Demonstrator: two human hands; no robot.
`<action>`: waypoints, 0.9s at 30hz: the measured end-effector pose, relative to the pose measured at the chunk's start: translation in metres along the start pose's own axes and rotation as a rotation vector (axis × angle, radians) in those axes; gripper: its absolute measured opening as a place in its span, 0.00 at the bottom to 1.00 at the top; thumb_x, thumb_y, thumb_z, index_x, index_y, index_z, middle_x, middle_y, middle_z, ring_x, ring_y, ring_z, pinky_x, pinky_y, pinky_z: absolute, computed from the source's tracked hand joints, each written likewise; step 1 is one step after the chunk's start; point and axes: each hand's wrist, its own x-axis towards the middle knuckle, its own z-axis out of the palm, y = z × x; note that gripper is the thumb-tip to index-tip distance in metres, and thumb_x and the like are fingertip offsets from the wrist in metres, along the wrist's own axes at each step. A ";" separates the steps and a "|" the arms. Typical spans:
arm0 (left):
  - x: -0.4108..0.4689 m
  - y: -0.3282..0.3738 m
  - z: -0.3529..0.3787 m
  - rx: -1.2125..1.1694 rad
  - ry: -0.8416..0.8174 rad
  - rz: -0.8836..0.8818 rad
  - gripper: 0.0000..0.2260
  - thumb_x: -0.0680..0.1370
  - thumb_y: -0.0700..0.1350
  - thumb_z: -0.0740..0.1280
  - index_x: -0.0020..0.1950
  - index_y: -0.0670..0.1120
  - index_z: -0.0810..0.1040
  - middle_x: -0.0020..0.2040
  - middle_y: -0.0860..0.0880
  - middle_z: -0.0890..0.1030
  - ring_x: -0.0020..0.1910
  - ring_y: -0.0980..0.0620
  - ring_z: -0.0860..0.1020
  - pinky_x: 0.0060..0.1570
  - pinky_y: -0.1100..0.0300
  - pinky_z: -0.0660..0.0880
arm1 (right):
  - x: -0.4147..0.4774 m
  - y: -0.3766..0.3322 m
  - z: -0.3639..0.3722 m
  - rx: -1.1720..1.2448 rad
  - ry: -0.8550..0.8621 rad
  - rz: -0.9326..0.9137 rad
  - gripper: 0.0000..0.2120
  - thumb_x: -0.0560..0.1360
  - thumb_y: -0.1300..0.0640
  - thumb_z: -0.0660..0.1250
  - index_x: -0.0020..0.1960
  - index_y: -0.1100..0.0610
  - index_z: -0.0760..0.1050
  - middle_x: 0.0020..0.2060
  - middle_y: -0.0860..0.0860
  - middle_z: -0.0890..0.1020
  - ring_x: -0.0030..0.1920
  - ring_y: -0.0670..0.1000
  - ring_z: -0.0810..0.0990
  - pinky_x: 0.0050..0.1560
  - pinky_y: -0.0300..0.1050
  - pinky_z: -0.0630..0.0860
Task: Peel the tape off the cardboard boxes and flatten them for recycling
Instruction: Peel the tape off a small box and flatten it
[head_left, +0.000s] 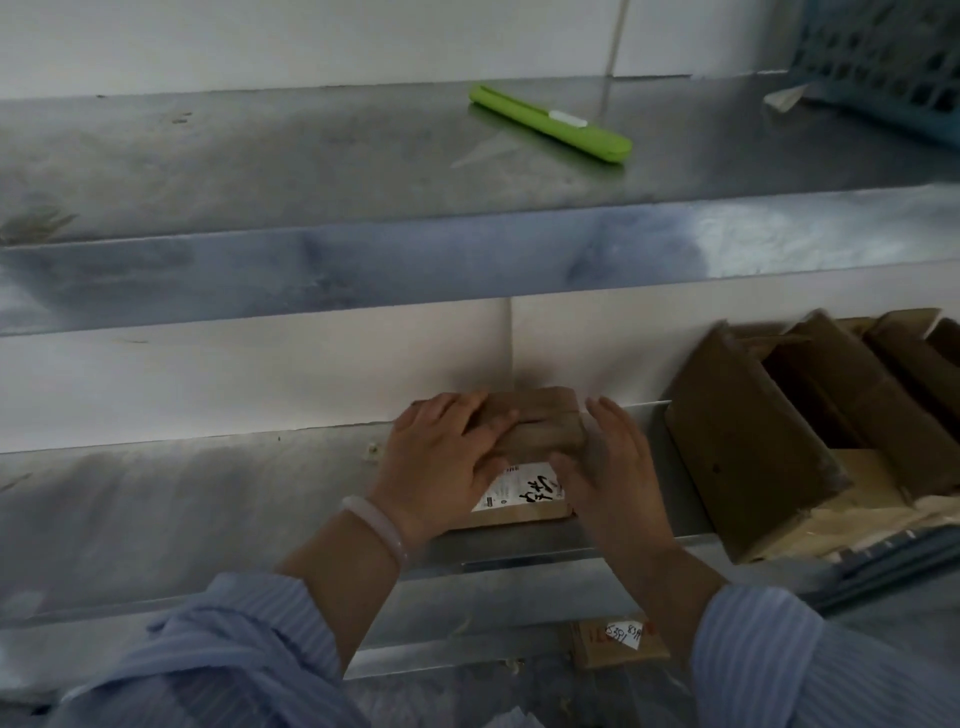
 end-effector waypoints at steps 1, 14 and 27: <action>-0.001 0.000 0.001 0.024 0.006 -0.008 0.24 0.79 0.63 0.49 0.74 0.61 0.60 0.73 0.52 0.64 0.70 0.48 0.63 0.67 0.51 0.62 | -0.002 0.005 -0.002 0.080 -0.037 0.130 0.22 0.75 0.51 0.69 0.68 0.47 0.70 0.59 0.38 0.75 0.61 0.41 0.73 0.58 0.29 0.69; 0.013 0.019 0.001 0.024 0.051 -0.083 0.27 0.77 0.65 0.48 0.68 0.56 0.73 0.59 0.45 0.74 0.59 0.42 0.71 0.56 0.47 0.71 | -0.003 0.038 -0.002 0.269 -0.083 0.344 0.11 0.74 0.55 0.70 0.56 0.49 0.82 0.38 0.34 0.82 0.42 0.33 0.80 0.39 0.23 0.71; 0.013 0.022 -0.001 -0.018 0.035 -0.098 0.26 0.77 0.64 0.49 0.67 0.56 0.73 0.62 0.45 0.73 0.62 0.42 0.71 0.58 0.45 0.70 | 0.002 0.044 -0.012 0.036 -0.194 0.282 0.04 0.76 0.52 0.67 0.48 0.48 0.80 0.39 0.41 0.81 0.43 0.43 0.80 0.44 0.33 0.74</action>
